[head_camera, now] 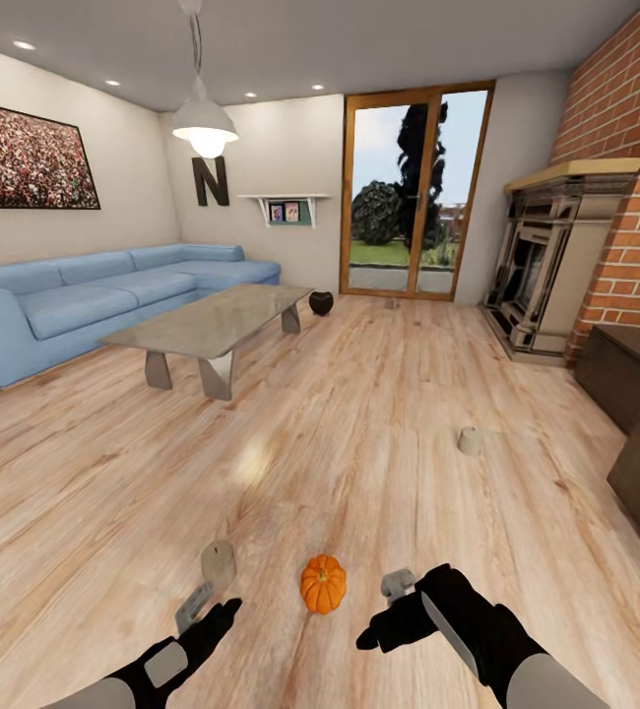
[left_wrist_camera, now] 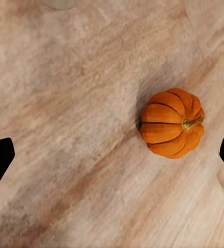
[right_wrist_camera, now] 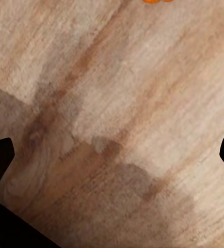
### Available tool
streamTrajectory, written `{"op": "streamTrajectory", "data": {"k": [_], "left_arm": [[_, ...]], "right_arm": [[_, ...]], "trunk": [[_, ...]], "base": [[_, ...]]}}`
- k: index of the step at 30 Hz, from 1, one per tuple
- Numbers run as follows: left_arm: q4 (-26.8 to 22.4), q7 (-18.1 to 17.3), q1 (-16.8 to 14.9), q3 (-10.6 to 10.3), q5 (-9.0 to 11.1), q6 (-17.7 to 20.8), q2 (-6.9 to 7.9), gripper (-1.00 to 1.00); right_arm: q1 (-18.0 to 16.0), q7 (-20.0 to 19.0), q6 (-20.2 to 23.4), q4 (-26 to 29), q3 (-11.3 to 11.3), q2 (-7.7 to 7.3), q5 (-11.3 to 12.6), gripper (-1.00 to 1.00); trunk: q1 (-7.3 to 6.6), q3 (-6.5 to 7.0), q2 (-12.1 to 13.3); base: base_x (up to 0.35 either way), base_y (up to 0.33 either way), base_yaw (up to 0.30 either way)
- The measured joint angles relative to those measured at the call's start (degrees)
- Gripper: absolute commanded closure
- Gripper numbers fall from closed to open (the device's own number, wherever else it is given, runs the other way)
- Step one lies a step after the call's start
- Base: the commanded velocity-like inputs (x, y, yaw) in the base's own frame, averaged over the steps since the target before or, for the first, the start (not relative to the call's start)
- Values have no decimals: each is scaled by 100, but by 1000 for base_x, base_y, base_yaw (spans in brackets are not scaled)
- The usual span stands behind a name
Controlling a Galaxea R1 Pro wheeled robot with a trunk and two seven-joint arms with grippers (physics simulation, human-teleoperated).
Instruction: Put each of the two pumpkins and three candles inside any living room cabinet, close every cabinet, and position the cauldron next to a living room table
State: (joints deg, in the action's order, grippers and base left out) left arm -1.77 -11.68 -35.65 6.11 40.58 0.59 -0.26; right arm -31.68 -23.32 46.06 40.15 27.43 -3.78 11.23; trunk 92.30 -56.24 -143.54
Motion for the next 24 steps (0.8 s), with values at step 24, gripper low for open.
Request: {"op": "streamTrajectory", "data": {"k": [24], "left_arm": [[-3572, 471, -14, -19, 6, 3254, -213, -100]], "right_arm": [[-484, 20, -49, -1536, -1730, 254, 33, -100]], "trunk": [[0, 0, 0]], "base": [[0, 0, 0]]}}
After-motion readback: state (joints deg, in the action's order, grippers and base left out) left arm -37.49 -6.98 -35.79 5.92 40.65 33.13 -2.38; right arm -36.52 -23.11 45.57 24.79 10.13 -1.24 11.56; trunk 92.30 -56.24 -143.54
